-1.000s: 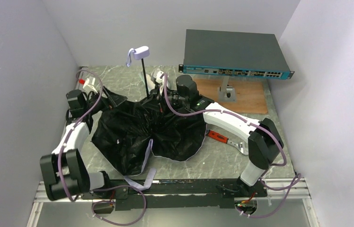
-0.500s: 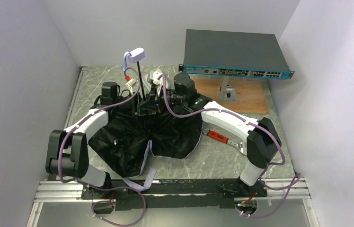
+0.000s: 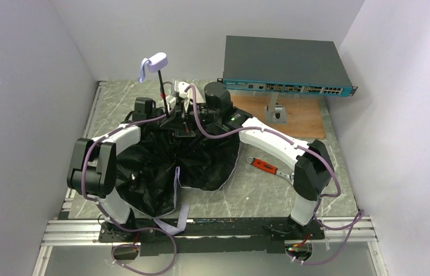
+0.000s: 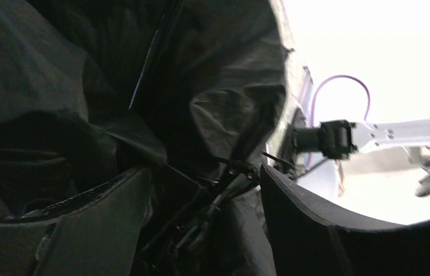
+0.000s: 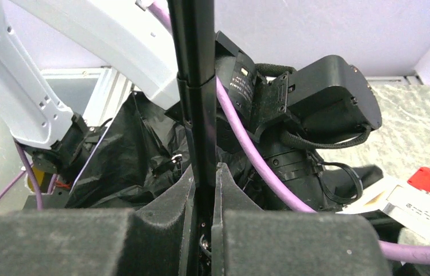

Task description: Open the umbrella

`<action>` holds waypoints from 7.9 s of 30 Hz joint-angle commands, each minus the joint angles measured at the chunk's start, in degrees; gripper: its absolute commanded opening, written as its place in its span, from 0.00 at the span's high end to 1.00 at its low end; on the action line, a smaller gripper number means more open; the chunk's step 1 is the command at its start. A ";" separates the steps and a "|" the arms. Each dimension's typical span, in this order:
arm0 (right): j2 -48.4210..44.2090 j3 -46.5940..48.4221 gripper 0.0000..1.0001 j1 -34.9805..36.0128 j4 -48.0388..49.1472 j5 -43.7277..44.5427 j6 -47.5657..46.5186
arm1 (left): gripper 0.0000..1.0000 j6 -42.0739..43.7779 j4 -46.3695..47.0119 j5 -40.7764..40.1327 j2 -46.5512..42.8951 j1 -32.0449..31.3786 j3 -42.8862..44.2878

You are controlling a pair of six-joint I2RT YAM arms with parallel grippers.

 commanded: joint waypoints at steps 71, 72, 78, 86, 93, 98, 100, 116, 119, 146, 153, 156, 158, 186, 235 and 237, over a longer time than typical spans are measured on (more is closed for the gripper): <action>-4.47 13.92 1.00 -1.88 17.57 11.95 15.83 | 0.38 54.38 -10.11 -19.35 -31.35 13.92 -16.57; -4.46 14.33 1.00 -2.51 17.69 12.01 16.15 | 0.27 55.46 -10.79 -19.49 -30.89 14.58 -16.46; -5.31 13.99 1.00 -4.45 17.45 11.28 16.67 | 0.00 68.10 -15.88 -19.04 -29.03 16.15 -15.27; -6.28 12.68 1.00 -5.52 16.50 10.98 15.34 | 0.00 73.40 -21.90 -15.07 -24.13 22.63 -7.89; -4.98 10.25 1.00 -4.78 15.08 11.27 17.24 | 0.00 59.22 -14.85 -2.76 -38.12 13.82 -3.63; -4.06 9.81 1.00 -3.64 13.41 10.87 16.64 | 0.00 46.79 -4.31 -7.32 -42.60 8.37 -4.46; -3.99 9.19 1.00 -3.12 12.92 10.30 16.36 | 0.03 44.88 -4.58 -8.40 -42.46 6.78 -2.26; -5.88 10.97 1.00 -1.99 12.03 11.60 15.09 | 0.76 50.76 -12.71 -22.77 -36.53 4.66 -3.21; -6.44 12.32 1.00 -2.56 12.13 11.45 16.19 | 0.68 54.47 -14.69 -22.92 -35.00 7.74 -4.74; -9.89 7.19 0.89 -2.76 13.66 7.46 16.15 | 1.00 57.88 -15.51 -17.71 -31.27 18.74 7.88; -13.51 1.67 0.23 -2.70 10.31 9.35 13.36 | 1.00 60.97 -13.68 -18.26 -34.74 18.81 13.41; -16.50 -2.60 0.14 -2.75 7.22 10.00 11.17 | 1.00 64.26 -13.59 -18.63 -34.81 19.09 16.92; -18.26 -4.69 0.12 -3.28 4.24 12.14 10.96 | 1.00 66.94 -11.01 -19.10 -35.75 19.10 17.58; -18.14 11.65 0.14 -11.08 -33.95 0.71 1.32 | 1.00 141.82 -29.96 -21.94 -36.24 20.81 29.68; -11.74 16.64 1.00 -1.57 -52.12 14.35 -7.46 | 0.77 126.69 -13.94 -47.52 -41.29 18.28 4.42; -12.57 15.52 1.00 -1.62 -52.46 14.32 -7.95 | 0.80 126.58 -8.93 -51.40 -40.26 19.15 2.72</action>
